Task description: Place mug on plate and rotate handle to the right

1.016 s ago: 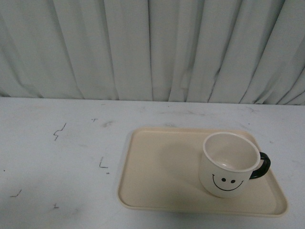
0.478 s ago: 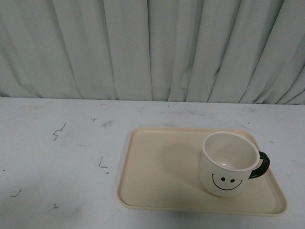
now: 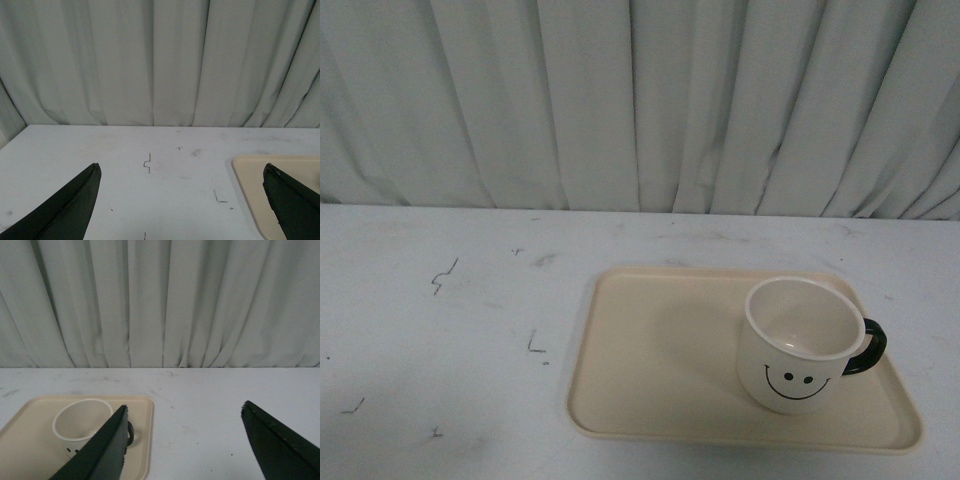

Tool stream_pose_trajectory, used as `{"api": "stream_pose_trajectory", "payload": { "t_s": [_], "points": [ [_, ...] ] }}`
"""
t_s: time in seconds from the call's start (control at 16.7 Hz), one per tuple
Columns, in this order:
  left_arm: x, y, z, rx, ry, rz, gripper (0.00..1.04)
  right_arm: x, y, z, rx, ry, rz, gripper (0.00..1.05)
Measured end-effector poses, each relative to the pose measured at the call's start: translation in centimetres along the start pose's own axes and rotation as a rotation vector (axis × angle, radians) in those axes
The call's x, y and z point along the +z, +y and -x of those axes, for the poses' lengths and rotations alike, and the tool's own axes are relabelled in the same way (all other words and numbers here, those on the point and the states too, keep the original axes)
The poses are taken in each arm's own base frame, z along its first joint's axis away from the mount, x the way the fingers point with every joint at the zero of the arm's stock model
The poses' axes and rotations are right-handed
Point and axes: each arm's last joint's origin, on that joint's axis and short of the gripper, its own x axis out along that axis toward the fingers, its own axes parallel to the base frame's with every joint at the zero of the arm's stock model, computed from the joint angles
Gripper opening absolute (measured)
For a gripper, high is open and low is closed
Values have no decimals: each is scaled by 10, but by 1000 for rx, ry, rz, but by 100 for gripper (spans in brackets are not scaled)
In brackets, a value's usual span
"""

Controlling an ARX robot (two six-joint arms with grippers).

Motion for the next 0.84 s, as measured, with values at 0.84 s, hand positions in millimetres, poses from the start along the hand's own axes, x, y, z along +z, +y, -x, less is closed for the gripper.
{"api": "stream_pose_trajectory", "payload": {
  "t_s": [0.84],
  "points": [
    [0,0,0,0,0,0,98,0,0,0,0,0,-1,98]
  ]
}}
